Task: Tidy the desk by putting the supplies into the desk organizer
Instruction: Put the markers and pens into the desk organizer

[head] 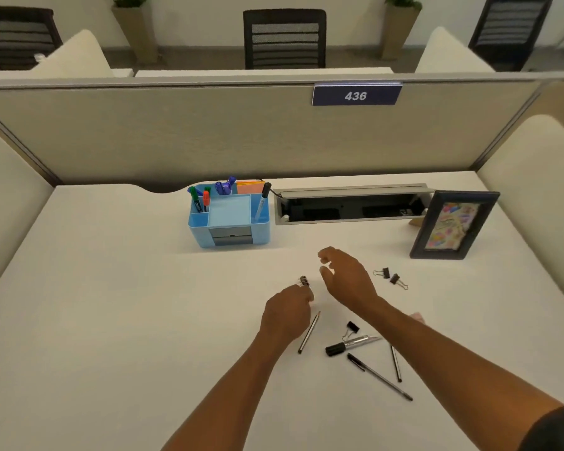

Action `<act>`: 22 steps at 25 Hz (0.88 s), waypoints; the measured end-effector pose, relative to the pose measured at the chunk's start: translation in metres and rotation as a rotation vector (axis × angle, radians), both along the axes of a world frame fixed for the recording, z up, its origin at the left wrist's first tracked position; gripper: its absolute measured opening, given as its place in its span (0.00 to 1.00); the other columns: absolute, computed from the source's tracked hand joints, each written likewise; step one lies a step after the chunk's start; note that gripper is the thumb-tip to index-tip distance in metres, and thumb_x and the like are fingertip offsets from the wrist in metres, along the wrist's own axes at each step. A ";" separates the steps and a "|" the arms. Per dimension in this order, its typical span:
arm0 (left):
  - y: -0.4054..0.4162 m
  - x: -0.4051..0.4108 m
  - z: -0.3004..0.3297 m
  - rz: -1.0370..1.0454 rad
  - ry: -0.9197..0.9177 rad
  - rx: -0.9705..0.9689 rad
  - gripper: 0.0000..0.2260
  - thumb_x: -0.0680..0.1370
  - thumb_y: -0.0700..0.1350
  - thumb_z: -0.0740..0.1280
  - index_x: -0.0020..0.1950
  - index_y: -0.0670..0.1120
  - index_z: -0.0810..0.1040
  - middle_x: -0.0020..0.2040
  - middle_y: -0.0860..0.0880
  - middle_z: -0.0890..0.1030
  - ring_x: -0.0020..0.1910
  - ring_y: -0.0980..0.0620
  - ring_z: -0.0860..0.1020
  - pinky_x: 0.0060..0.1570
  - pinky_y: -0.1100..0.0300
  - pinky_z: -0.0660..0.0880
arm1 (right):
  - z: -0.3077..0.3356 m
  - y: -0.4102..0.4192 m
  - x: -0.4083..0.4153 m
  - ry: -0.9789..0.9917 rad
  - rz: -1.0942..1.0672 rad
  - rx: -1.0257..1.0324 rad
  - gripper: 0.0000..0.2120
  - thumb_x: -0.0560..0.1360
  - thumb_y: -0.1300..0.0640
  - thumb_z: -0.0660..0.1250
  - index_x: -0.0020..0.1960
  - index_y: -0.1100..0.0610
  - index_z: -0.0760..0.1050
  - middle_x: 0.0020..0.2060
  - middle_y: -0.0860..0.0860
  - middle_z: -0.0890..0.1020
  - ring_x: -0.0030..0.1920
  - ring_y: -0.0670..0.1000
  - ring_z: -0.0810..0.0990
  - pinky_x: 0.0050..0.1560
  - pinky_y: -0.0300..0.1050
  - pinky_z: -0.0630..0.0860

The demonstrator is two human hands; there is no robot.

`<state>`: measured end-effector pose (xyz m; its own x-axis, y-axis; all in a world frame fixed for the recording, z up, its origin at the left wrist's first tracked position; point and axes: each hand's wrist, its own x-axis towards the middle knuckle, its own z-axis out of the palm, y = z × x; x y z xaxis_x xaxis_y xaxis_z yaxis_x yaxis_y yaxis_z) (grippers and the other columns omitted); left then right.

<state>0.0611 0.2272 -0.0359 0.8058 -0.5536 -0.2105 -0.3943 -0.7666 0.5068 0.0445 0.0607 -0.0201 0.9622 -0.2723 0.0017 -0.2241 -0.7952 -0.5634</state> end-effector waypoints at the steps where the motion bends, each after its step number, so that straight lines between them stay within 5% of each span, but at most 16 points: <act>1: -0.005 -0.015 -0.004 -0.039 0.013 0.017 0.11 0.77 0.44 0.60 0.57 0.54 0.76 0.55 0.54 0.79 0.54 0.51 0.77 0.52 0.58 0.72 | -0.005 -0.002 -0.020 0.016 0.043 -0.025 0.14 0.78 0.55 0.65 0.63 0.50 0.73 0.55 0.45 0.80 0.53 0.48 0.78 0.55 0.45 0.75; 8: -0.018 -0.082 -0.024 -0.191 -0.123 0.102 0.13 0.77 0.52 0.62 0.59 0.49 0.74 0.55 0.49 0.76 0.52 0.47 0.74 0.50 0.53 0.68 | -0.028 -0.025 -0.112 0.105 0.173 -0.117 0.13 0.77 0.57 0.64 0.61 0.49 0.73 0.54 0.44 0.79 0.54 0.48 0.76 0.52 0.42 0.74; 14: -0.020 -0.092 -0.022 -0.192 -0.227 0.213 0.07 0.76 0.43 0.62 0.54 0.47 0.74 0.52 0.47 0.75 0.51 0.46 0.73 0.48 0.54 0.66 | -0.031 -0.031 -0.135 0.140 0.190 -0.107 0.11 0.77 0.57 0.62 0.58 0.49 0.73 0.52 0.45 0.79 0.53 0.50 0.74 0.48 0.46 0.75; 19: -0.015 -0.096 -0.024 -0.167 -0.288 0.244 0.12 0.61 0.39 0.73 0.38 0.50 0.74 0.37 0.52 0.74 0.36 0.50 0.73 0.31 0.58 0.66 | -0.025 -0.034 -0.134 0.145 0.202 -0.105 0.10 0.80 0.57 0.59 0.60 0.51 0.73 0.53 0.47 0.79 0.54 0.49 0.73 0.52 0.45 0.73; 22: -0.012 -0.091 -0.018 -0.126 -0.262 0.196 0.11 0.65 0.37 0.70 0.44 0.49 0.75 0.41 0.51 0.75 0.41 0.49 0.73 0.36 0.57 0.66 | -0.020 -0.029 -0.129 0.152 0.231 -0.054 0.10 0.80 0.55 0.61 0.60 0.50 0.74 0.53 0.45 0.80 0.55 0.48 0.73 0.53 0.43 0.73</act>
<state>-0.0300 0.2149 -0.0535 0.7745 -0.6216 -0.1174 -0.5893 -0.7764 0.2236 -0.0841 0.0314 -0.0401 0.9892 -0.0489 -0.1384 -0.1116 -0.8632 -0.4923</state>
